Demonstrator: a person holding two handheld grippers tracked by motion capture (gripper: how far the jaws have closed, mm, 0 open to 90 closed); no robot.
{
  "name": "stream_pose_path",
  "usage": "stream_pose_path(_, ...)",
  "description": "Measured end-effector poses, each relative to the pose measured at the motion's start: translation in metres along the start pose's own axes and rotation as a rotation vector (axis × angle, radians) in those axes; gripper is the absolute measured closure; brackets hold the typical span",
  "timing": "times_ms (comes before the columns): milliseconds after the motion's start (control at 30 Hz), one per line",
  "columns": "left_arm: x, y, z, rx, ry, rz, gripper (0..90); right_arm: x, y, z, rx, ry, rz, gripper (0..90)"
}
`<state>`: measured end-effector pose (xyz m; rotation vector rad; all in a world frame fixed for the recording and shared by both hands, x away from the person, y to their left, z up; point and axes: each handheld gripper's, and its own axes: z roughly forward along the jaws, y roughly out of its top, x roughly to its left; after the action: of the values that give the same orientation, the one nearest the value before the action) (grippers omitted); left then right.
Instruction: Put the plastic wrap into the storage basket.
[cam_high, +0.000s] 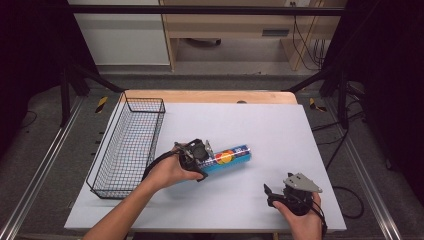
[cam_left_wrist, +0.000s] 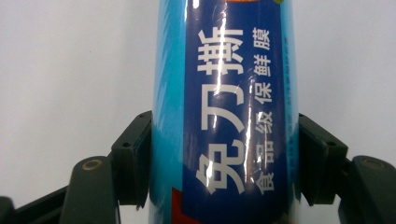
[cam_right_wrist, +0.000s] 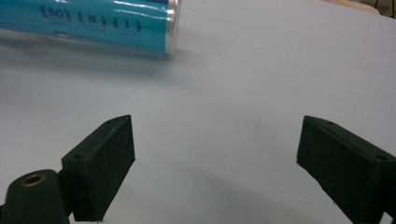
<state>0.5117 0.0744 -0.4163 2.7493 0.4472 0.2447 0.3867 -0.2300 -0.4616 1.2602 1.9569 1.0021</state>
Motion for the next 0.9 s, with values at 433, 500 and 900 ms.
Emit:
stream_pose_path(433,-0.010,0.005,-0.035,-0.062,0.058,-0.012,32.1,0.001,0.000,0.001,0.006,0.001,0.006,11.4)
stream_pose_path(500,-0.010,0.003,-0.041,-0.081,0.058,-0.034,32.1,0.002,0.000,0.002,0.020,0.002,0.005,11.7)
stream_pose_path(900,-0.007,-0.005,-0.076,-0.089,0.125,-0.079,32.1,0.000,0.007,0.007,0.000,-0.003,0.023,11.3)
